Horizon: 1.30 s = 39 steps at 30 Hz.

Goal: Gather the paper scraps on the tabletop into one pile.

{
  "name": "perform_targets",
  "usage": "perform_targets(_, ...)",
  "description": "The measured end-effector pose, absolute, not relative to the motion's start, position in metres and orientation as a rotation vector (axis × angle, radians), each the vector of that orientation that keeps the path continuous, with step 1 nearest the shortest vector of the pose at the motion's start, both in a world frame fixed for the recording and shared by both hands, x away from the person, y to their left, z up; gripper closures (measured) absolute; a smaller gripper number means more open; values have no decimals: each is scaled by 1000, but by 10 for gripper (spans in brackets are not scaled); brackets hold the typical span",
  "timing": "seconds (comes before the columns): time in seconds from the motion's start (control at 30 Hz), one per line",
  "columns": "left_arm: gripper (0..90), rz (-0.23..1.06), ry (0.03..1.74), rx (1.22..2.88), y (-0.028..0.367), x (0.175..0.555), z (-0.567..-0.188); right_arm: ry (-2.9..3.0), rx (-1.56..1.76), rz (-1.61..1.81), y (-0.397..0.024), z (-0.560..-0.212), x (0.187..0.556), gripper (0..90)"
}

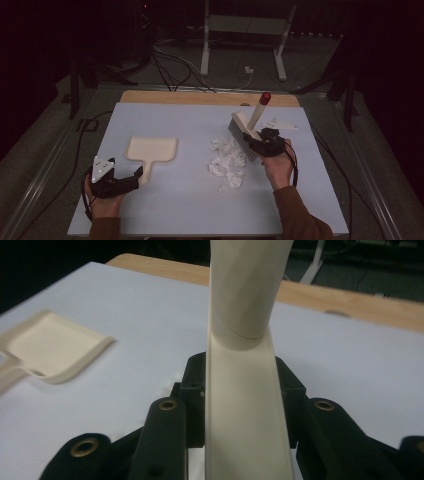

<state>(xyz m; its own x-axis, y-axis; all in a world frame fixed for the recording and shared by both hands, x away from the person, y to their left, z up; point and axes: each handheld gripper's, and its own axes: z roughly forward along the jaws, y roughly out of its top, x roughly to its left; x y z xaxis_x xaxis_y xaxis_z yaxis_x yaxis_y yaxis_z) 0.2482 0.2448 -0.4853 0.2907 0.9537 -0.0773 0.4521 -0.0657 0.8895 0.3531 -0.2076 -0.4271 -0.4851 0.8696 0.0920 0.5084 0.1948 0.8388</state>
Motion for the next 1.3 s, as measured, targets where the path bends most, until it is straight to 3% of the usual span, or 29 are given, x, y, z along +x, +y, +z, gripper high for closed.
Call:
perform_targets(0.73,6,698,1295,1675,245,249,-486,2268,765,955,-183,-465,407,680)
perform_targets(1.3,6,696,1301,1678,244,249,-486,2522,375,974,-172,-476,387,680)
